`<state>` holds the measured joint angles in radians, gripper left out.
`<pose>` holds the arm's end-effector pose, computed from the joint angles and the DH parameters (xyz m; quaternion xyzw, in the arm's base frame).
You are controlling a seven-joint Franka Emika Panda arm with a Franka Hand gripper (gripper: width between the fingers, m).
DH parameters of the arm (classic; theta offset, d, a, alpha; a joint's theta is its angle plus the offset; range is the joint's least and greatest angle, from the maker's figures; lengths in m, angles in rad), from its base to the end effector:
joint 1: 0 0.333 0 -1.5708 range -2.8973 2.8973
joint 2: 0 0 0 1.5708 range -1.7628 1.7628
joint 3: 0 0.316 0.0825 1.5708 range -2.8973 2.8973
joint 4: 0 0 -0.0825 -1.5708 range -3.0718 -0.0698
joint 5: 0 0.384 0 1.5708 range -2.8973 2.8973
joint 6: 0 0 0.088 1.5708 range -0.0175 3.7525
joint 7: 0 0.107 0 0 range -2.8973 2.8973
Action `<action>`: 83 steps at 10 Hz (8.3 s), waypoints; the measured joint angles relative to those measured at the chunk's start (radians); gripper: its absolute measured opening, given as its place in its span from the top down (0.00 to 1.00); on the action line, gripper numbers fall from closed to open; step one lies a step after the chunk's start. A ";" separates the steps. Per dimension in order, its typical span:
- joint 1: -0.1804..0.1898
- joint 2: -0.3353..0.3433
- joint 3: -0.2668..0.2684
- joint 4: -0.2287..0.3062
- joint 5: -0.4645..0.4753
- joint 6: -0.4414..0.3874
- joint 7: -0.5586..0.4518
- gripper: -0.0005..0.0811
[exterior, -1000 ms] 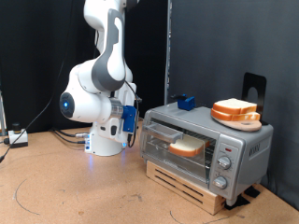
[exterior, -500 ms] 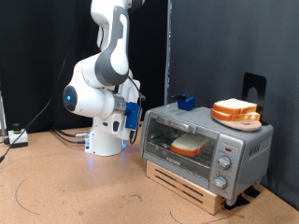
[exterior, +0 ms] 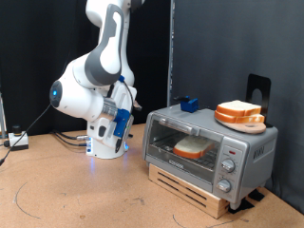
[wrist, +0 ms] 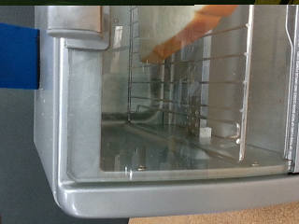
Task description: Make a piece of toast with the oven
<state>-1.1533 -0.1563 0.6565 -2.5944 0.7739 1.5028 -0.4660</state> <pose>0.3280 -0.0950 0.2869 -0.8320 0.1880 0.2319 0.4676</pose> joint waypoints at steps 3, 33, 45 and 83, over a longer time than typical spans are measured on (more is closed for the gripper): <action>0.001 0.026 0.002 0.031 -0.051 -0.005 -0.002 0.01; 0.351 0.869 0.008 0.795 -0.060 0.109 0.419 0.01; 0.535 1.146 -0.032 1.057 -0.137 0.118 0.548 0.01; 0.502 1.175 0.057 0.846 0.044 0.348 -0.045 0.88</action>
<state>-0.6510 1.0186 0.7136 -1.7480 0.8176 1.8510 -0.5111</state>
